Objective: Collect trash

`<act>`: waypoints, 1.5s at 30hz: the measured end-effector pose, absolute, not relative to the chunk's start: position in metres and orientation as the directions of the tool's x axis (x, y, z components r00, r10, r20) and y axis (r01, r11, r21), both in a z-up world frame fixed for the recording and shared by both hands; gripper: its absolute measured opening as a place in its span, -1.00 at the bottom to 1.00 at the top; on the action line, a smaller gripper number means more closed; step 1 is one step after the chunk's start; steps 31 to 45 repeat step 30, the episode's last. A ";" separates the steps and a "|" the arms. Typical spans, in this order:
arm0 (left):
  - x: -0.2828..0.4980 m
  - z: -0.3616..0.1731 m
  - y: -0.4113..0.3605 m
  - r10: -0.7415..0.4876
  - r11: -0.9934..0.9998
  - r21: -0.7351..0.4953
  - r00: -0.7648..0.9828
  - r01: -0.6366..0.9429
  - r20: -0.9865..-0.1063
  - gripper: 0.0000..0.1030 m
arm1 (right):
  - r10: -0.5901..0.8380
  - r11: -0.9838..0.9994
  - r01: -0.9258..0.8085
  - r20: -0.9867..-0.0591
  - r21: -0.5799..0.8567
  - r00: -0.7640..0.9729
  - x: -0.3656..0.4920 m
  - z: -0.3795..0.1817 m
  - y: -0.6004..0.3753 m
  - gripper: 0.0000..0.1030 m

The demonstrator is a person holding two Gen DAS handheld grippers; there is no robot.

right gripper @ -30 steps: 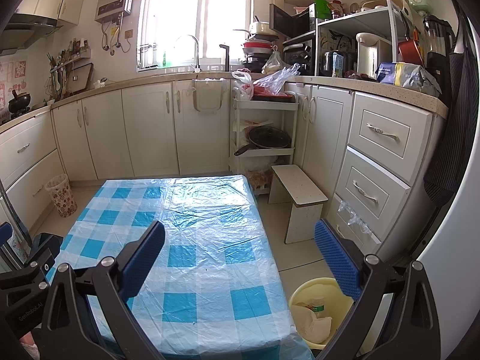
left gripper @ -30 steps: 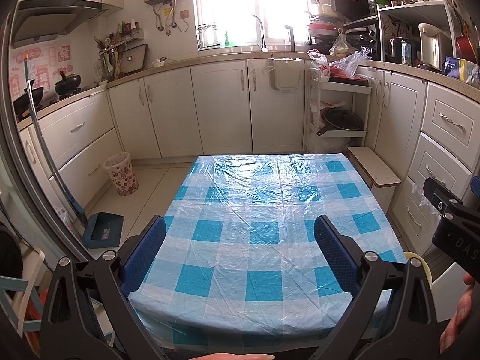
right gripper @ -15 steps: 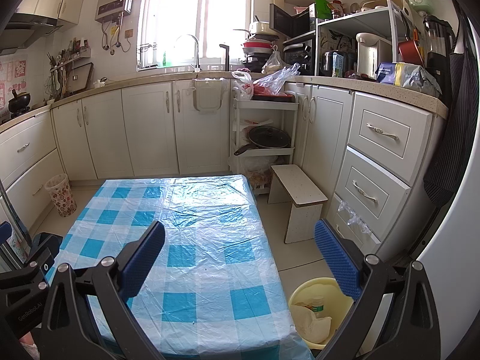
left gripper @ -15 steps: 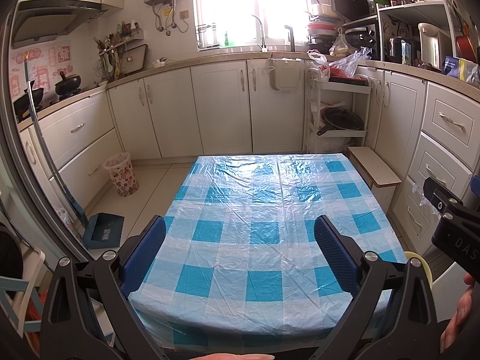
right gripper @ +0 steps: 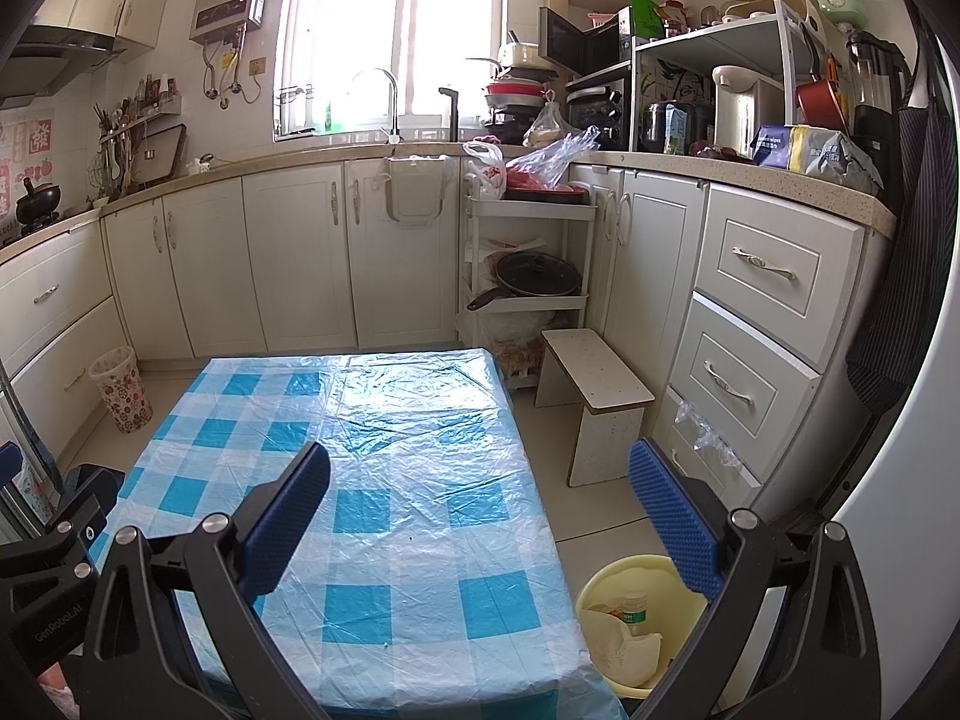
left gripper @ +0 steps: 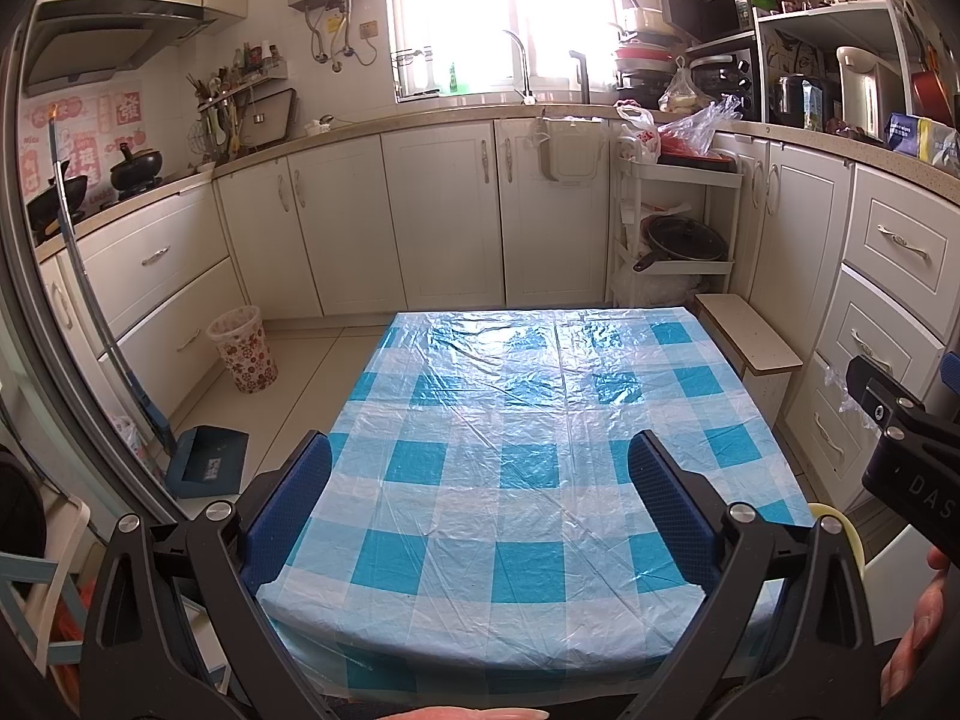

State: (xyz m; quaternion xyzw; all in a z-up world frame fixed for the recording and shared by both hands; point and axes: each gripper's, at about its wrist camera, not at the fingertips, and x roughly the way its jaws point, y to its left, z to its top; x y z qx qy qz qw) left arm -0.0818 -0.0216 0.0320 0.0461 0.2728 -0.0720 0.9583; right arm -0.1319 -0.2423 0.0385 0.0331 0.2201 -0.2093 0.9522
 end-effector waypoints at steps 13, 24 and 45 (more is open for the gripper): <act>-0.081 0.035 -0.019 -0.108 0.986 0.049 0.845 0.157 -0.524 0.85 | -0.384 0.910 0.413 -0.435 -0.032 0.814 -0.132 0.039 -0.243 0.86; -0.083 0.039 -0.015 -0.111 0.982 0.077 0.858 0.172 -0.501 0.85 | -0.382 0.912 0.407 -0.445 -0.042 0.810 -0.131 0.036 -0.244 0.86; -0.073 0.033 -0.005 -0.105 0.985 0.061 0.842 0.161 -0.529 0.85 | -0.323 0.936 0.350 -0.497 -0.040 0.805 -0.117 0.024 -0.246 0.85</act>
